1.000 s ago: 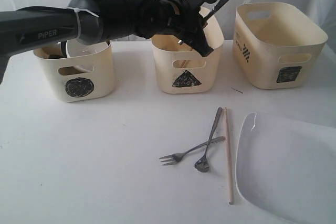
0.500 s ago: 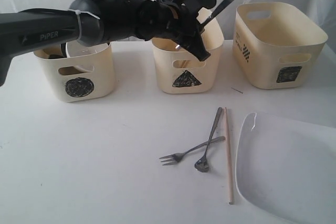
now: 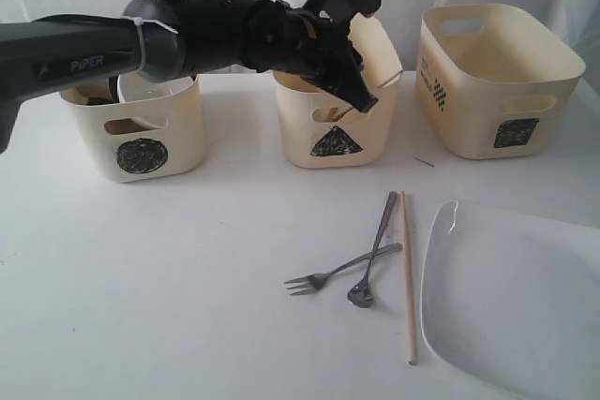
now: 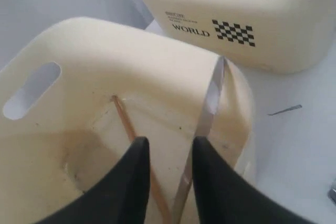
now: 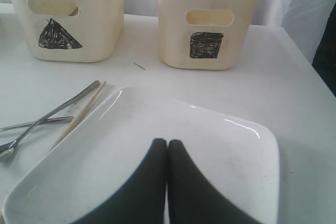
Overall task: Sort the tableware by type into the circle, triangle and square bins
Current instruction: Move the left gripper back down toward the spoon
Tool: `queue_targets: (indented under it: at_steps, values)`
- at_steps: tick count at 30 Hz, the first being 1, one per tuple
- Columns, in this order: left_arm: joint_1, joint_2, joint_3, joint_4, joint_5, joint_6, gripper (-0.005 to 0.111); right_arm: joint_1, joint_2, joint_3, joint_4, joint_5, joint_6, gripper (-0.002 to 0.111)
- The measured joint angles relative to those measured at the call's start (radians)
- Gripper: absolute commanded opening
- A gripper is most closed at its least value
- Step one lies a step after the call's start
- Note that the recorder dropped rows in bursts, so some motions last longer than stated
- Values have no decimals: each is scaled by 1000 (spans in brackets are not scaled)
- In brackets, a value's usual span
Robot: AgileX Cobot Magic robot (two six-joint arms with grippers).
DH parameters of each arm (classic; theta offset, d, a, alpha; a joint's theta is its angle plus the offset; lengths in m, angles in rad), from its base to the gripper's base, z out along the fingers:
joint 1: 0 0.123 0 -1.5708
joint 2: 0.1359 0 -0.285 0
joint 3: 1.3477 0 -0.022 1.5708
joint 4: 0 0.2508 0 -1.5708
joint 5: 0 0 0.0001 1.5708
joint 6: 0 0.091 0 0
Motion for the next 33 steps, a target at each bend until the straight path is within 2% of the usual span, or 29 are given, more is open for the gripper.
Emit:
queue_targets:
  at_steps: [6, 19, 28, 33]
  values:
    - [-10, -17, 0, 0, 121, -27, 34, 0, 0, 0, 0, 0, 0, 0]
    - [-112, -73, 0, -13, 311, -31, 34, 0, 0, 0, 0, 0, 0, 0]
    - [-118, -73, 0, -50, 471, -57, 34, 0, 0, 0, 0, 0, 0, 0]
    - [-118, -73, 0, -86, 498, -74, 34, 0, 0, 0, 0, 0, 0, 0]
